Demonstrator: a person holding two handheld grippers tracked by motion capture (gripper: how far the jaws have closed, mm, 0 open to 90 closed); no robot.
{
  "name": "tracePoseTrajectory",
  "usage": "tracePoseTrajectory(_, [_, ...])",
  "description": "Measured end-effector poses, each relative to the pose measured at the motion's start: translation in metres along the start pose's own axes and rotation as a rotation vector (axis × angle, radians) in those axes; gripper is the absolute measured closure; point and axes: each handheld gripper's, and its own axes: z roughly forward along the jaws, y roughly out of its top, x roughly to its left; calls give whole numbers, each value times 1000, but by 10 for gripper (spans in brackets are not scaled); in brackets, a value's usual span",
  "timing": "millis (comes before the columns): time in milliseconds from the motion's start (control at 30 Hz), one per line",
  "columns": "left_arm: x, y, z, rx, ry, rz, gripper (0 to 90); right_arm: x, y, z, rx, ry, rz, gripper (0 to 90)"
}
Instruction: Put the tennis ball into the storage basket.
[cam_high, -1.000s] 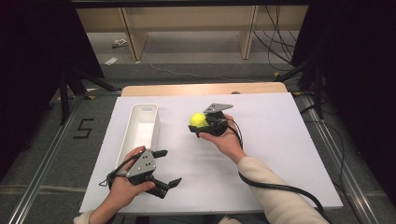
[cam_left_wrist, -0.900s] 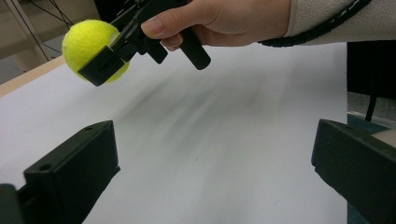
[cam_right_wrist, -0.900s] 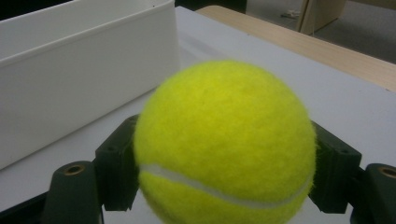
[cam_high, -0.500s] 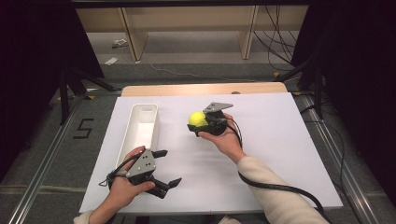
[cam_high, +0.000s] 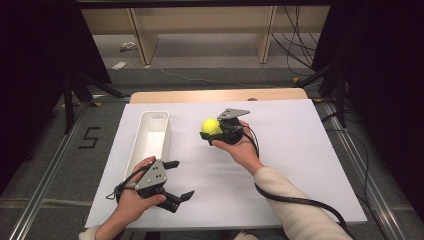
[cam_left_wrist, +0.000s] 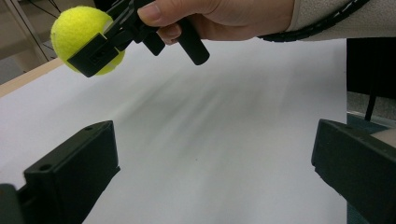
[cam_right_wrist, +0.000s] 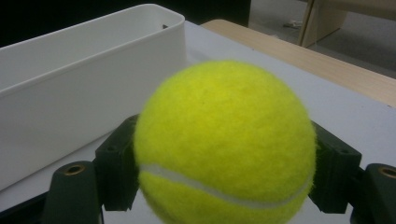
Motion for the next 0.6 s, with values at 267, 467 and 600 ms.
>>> tracePoseTrajectory(267, [0, 0, 0, 2, -2, -1, 0, 2, 3, -1, -6, 10, -6, 262])
tracePoseTrajectory(467, [0, 0, 0, 1, -4, -1, 0, 4, 4, -2, -11, 15, -11, 262])
tracePoseTrajectory(600, [0, 0, 0, 2, -4, -1, 0, 6, 5, -2, -12, 22, -11, 262])
